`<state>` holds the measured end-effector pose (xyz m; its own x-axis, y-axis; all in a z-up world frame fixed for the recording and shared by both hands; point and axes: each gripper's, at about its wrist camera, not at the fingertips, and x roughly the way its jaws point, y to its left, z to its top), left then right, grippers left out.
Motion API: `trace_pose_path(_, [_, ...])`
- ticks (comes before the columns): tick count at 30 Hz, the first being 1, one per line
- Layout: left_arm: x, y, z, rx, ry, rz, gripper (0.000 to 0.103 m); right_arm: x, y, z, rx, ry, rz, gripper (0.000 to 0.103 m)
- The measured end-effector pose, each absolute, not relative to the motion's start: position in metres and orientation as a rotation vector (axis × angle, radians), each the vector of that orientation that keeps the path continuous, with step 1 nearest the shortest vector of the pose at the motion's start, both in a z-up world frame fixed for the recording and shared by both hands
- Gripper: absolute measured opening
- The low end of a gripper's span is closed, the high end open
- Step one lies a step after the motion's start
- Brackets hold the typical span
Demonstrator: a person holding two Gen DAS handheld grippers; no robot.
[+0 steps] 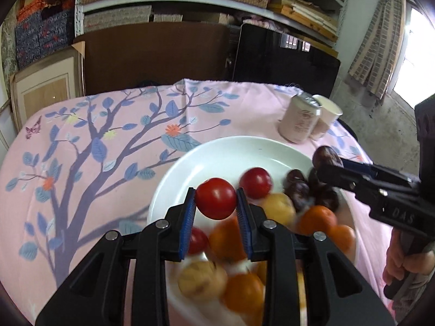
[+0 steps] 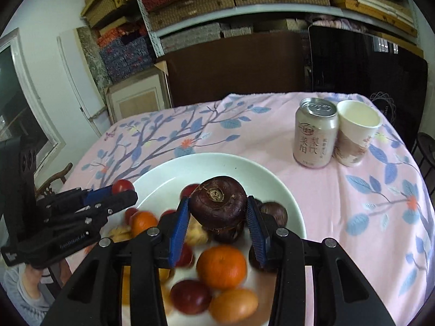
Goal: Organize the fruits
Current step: 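Carry the tomato and plum onto the white plate and open both tools, then move both open tools back toward the last mandarin and yellow fruit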
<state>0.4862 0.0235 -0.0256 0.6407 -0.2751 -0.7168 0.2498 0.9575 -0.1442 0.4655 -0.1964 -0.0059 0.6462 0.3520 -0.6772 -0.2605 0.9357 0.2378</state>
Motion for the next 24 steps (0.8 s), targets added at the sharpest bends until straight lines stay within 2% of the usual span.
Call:
trace_pose_path(4, [0.503, 0.024, -0.041, -0.038, 0.85, -0.305, 0.032, 0.49, -0.185, -0.016, 0.101, 0.838, 0.34, 0.045])
trace_pose_path(5, [0.505, 0.025, -0.044, -0.055, 0.856, -0.315, 0.046, 0.494, -0.184, -0.019, 0.11, 0.849, 0.338, 0.055])
trace_pose_path(6, [0.506, 0.026, -0.045, -0.075, 0.854, -0.319, 0.055, 0.495, -0.183, -0.022, 0.12, 0.861, 0.341, 0.06])
trace_pose_path(7, [0.504, 0.027, -0.044, -0.077, 0.845, -0.313, 0.062, 0.495, -0.184, -0.024, 0.131, 0.86, 0.342, 0.06])
trace_pose_path(13, [0.473, 0.033, -0.024, -0.089, 0.801, -0.308, 0.064, 0.465, -0.194, -0.014, 0.188, 0.827, 0.362, 0.062])
trace_pose_path(17, [0.433, 0.037, -0.016, -0.092, 0.788, -0.295, 0.074, 0.43, -0.209, -0.007, 0.228, 0.821, 0.378, 0.072])
trace_pose_path(22, [0.367, 0.038, -0.022, -0.101, 0.813, -0.308, 0.078, 0.369, -0.229, -0.012, 0.301, 0.802, 0.391, 0.075])
trace_pose_path(24, [0.341, 0.034, -0.029, -0.113, 0.824, -0.326, 0.084, 0.343, -0.239, -0.02, 0.352, 0.792, 0.396, 0.077])
